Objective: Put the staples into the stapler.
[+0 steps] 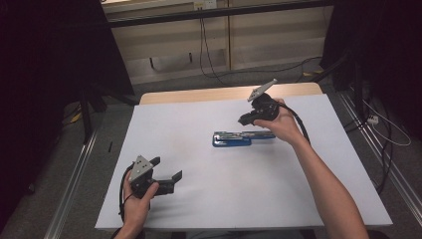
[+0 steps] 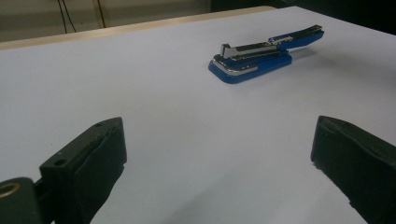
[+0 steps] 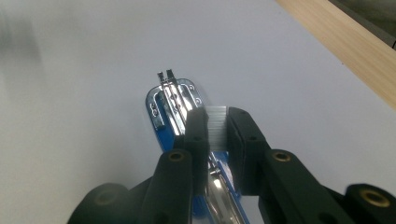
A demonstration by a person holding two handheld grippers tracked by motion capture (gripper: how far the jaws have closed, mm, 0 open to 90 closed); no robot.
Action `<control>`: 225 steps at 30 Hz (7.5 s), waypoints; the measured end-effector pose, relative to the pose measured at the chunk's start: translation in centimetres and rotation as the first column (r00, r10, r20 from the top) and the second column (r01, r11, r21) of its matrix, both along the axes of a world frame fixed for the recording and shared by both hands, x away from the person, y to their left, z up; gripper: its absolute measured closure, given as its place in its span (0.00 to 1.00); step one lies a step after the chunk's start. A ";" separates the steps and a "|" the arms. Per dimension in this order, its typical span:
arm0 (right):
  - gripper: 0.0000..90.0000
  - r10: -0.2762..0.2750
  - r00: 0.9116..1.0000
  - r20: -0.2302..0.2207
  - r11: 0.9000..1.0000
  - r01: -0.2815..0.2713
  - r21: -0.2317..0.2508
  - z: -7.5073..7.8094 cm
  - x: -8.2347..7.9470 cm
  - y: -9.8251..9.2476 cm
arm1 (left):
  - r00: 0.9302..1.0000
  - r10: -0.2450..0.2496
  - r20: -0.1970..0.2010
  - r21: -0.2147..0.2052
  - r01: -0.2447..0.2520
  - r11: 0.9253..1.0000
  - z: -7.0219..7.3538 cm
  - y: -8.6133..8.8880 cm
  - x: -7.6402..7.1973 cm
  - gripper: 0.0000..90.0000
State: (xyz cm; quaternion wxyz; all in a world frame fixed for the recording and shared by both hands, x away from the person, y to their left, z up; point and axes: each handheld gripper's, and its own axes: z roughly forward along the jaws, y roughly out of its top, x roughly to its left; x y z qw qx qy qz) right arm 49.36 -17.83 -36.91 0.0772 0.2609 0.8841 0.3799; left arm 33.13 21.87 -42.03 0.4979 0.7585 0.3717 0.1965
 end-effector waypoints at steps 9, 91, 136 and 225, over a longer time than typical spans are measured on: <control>0.88 -0.035 0.999 -0.006 0.999 0.035 -0.011 0.0 0.4 1.5 | 1.000 -0.002 0.002 0.000 0.002 1.000 0.0 0.0 0.0 0.04; 0.88 0.235 0.971 -0.037 0.968 -0.237 -0.079 -3.5 2.5 6.3 | 1.000 -0.009 -0.001 -0.004 0.009 1.000 0.0 0.1 -0.1 0.04; 0.88 0.319 0.948 0.004 0.940 -0.316 -0.131 -4.2 2.5 7.4 | 1.000 -0.001 0.000 -0.008 0.001 1.000 0.0 0.2 -0.1 0.04; 0.06 -0.256 0.965 0.049 0.959 0.248 0.135 -4.5 -2.1 2.1 | 1.000 0.016 -0.013 -0.004 -0.016 1.000 -0.1 0.4 0.1 0.04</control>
